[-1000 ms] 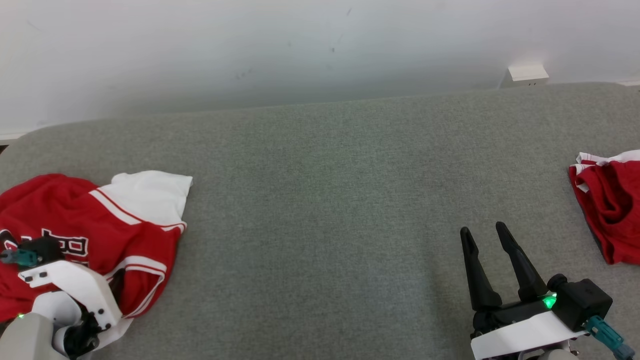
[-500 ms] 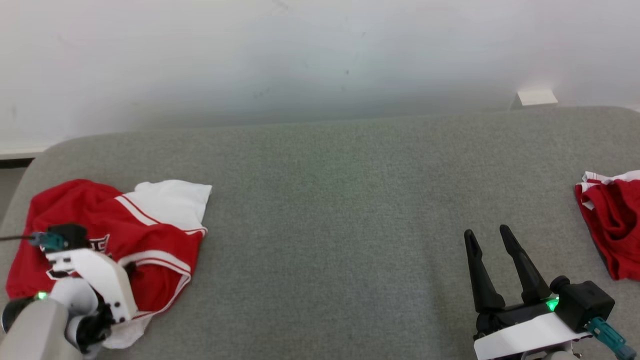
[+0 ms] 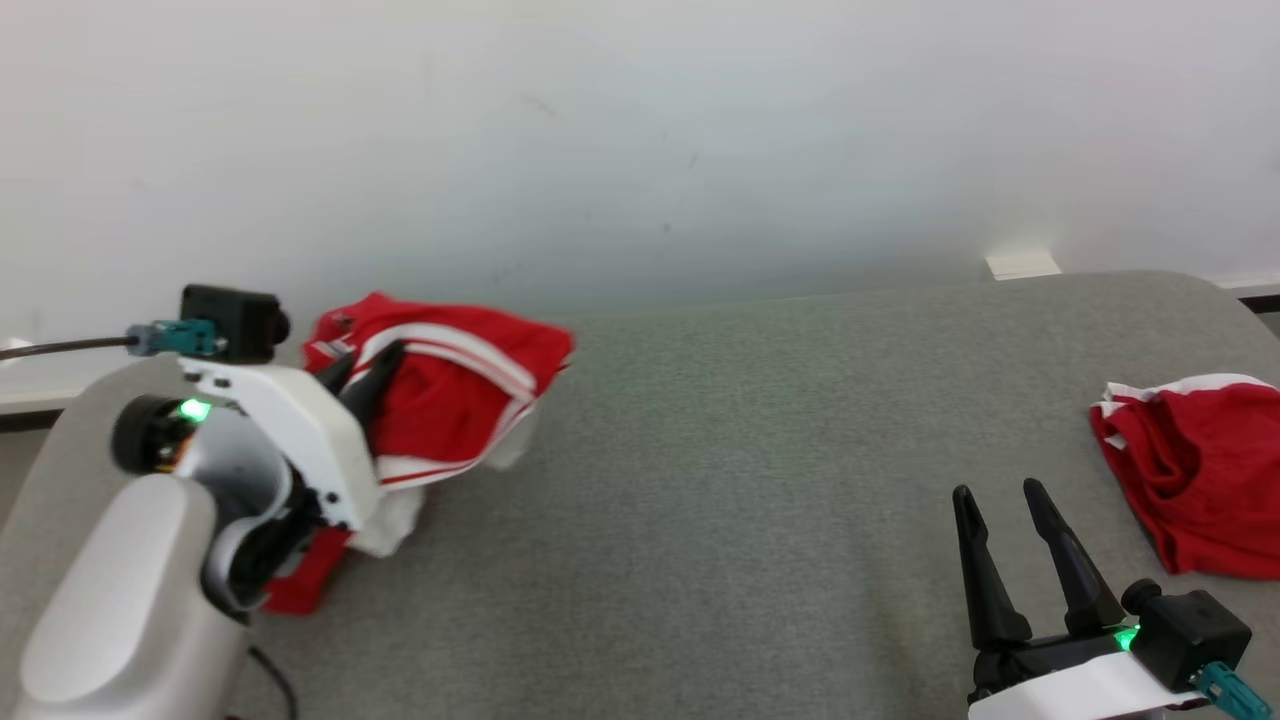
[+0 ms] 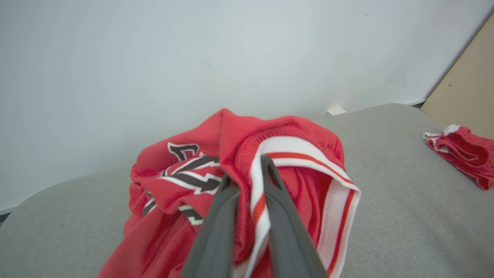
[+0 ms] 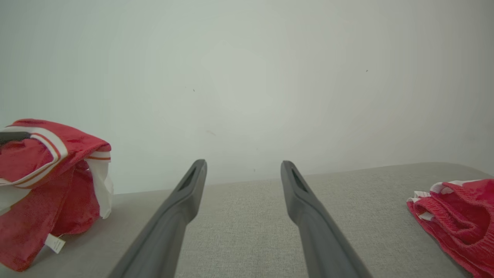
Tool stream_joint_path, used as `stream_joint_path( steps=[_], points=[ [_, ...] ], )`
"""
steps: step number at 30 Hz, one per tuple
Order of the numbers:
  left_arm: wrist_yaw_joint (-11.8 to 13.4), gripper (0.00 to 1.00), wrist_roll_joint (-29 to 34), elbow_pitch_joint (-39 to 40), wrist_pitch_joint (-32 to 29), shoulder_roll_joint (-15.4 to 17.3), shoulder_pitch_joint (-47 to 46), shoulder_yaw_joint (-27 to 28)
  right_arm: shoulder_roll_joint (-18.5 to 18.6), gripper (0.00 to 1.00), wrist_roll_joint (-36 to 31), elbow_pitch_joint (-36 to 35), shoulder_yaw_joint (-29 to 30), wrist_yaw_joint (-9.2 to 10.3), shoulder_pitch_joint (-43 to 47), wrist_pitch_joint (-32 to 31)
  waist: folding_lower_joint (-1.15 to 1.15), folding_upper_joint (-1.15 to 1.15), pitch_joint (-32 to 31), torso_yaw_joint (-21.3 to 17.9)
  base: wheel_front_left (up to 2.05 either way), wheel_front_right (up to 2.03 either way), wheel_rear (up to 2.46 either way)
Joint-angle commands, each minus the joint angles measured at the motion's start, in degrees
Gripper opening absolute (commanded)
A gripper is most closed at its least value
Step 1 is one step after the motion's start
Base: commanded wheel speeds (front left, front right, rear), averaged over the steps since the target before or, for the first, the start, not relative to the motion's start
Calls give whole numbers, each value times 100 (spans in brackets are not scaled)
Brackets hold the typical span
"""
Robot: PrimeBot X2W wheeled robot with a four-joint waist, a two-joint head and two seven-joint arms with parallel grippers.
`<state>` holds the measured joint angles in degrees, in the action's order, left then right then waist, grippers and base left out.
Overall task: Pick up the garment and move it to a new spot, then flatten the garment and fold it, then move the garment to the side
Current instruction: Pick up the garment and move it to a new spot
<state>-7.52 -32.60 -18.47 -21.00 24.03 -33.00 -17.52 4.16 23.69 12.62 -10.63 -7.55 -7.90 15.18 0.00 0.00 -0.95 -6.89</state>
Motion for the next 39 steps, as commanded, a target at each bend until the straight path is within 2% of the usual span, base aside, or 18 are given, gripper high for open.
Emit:
stream_joint_path(
  steps=[1,5,9,13,14,16,20,21,22,23,28,34,39],
  points=[
    [37,0,-119,261,38,-142,76,7,71,100,-43,-33,27,13,34,-8,0,0,-17,-141,0,0,0],
    [135,0,-154,775,3,-456,250,-196,118,100,-47,-49,107,13,19,-9,0,0,21,-361,0,0,0],
    [223,0,-62,845,106,-835,367,-495,168,100,-47,-54,133,13,-28,-9,0,0,95,-607,0,0,0],
    [299,0,23,478,440,-1379,475,-800,185,100,-18,-57,94,14,-126,-9,0,0,229,-866,0,0,0],
    [299,0,23,478,440,-1379,475,-800,185,100,-18,-57,94,14,-126,-9,0,0,229,-866,0,0,0],
    [339,0,95,153,710,-1594,501,-900,184,100,0,-43,56,14,-156,-9,0,0,304,-982,0,0,0],
    [261,0,194,-637,1366,-1941,463,-1210,177,100,27,0,-7,14,-225,-9,0,0,423,-1127,0,0,0],
    [238,9,213,-866,1463,-1981,426,-1311,179,100,28,25,-32,14,-246,-8,0,0,437,-1150,0,0,0],
    [206,82,211,-1069,1538,-2014,383,-1405,177,100,31,41,-55,14,-259,-8,0,0,448,-1170,0,0,0],
    [185,100,184,-1236,1657,-2042,319,-1477,176,100,31,56,-76,14,-268,-9,0,0,458,-1181,0,0,0],
    [111,100,126,-1711,2191,-2087,79,-1784,218,100,23,100,-64,14,-213,-9,0,0,410,-1043,0,0,0],
    [146,100,190,-1708,2745,-2075,-56,-1854,267,100,19,122,-47,14,-77,-8,0,0,162,-639,0,0,0],
    [401,100,355,-1447,3126,-1688,24,-1685,311,100,3,57,-33,14,22,-8,0,0,18,-221,0,0,0]
  ],
)
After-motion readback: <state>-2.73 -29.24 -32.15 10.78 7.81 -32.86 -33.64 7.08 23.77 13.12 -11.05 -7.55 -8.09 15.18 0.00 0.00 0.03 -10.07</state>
